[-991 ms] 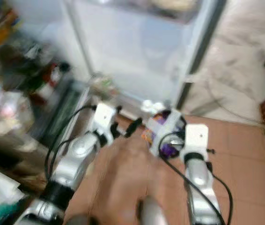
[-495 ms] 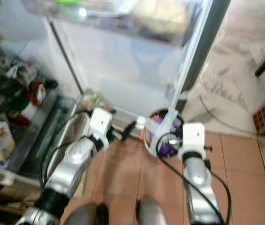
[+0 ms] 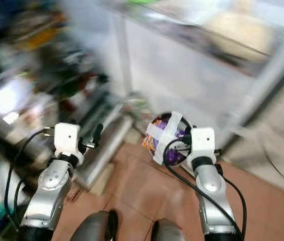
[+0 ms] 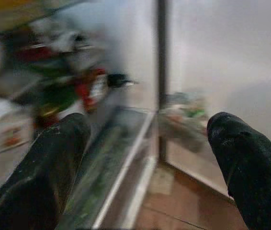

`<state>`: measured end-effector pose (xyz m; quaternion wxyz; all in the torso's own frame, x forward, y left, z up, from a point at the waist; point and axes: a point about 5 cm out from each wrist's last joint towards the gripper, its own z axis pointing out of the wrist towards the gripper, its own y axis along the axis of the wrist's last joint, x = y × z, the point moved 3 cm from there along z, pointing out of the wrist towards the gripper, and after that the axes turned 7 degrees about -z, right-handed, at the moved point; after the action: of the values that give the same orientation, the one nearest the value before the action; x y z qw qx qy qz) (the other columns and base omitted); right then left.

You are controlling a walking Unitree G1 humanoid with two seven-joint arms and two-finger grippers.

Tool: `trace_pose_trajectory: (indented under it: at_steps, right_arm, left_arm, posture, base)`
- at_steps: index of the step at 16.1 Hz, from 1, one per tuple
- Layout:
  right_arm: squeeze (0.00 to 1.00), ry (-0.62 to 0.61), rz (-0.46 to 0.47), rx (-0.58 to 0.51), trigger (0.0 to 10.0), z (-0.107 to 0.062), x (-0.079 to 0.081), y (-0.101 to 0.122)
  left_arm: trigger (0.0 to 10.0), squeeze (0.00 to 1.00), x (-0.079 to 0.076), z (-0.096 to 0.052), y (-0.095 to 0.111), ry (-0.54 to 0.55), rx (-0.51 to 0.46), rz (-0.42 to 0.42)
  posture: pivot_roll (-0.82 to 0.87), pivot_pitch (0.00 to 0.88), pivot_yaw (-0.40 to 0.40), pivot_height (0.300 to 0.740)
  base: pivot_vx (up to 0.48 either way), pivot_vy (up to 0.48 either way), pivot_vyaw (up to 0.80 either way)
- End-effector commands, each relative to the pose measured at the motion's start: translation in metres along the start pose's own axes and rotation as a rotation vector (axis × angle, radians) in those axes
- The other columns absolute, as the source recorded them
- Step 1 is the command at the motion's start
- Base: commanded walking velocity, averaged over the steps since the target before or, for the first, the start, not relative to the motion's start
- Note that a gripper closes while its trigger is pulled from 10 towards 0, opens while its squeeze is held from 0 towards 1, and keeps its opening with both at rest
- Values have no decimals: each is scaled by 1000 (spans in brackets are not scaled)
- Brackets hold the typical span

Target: Restocking fridge

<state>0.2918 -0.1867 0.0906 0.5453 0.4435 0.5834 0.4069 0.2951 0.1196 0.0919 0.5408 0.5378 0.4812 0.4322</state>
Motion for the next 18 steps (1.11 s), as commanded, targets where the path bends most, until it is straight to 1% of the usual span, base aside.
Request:
trace_pose_trajectory:
  at_steps: [1,2,4,8,12,15,18]
  right_arm:
    - [0,4,2,-39,10000,3,-2,7]
    - [0,7,-1,-43,10000,5,-2,9]
    - [0,12,-3,-49,10000,8,-2,10]
    - [0,20,-9,-63,10000,12,-2,13]
    - [0,21,-9,-63,10000,12,-2,13]
    - [0,24,-14,-63,10000,14,-3,12]
    - [0,34,-15,-68,10000,15,-1,13]
  left_arm:
    - [10000,0,0,-3,-2,2,14,1]
    - [10000,0,-3,-3,-2,-12,20,4]
    - [10000,0,-5,-3,-1,-15,18,2]
    - [10000,0,-6,-5,-1,-21,27,-4]
    - [10000,0,-6,-5,-1,-23,27,-5]
    - [10000,0,-9,-3,-2,-39,31,-4]
    - [10000,0,-8,-3,-3,-24,39,-7]
  posture:
    - [-3,137,9,740]
    - [0,136,7,740]
    - [0,135,7,740]
    - [4,138,8,740]
    - [4,138,8,740]
    - [3,135,12,740]
    - [4,135,7,740]
  base:
    - [0,0,744]
    - [0,0,738]
    - [0,0,744]
    - [0,-333,567]
    - [0,-394,0]
    - [0,-436,0]
    - [0,0,0]
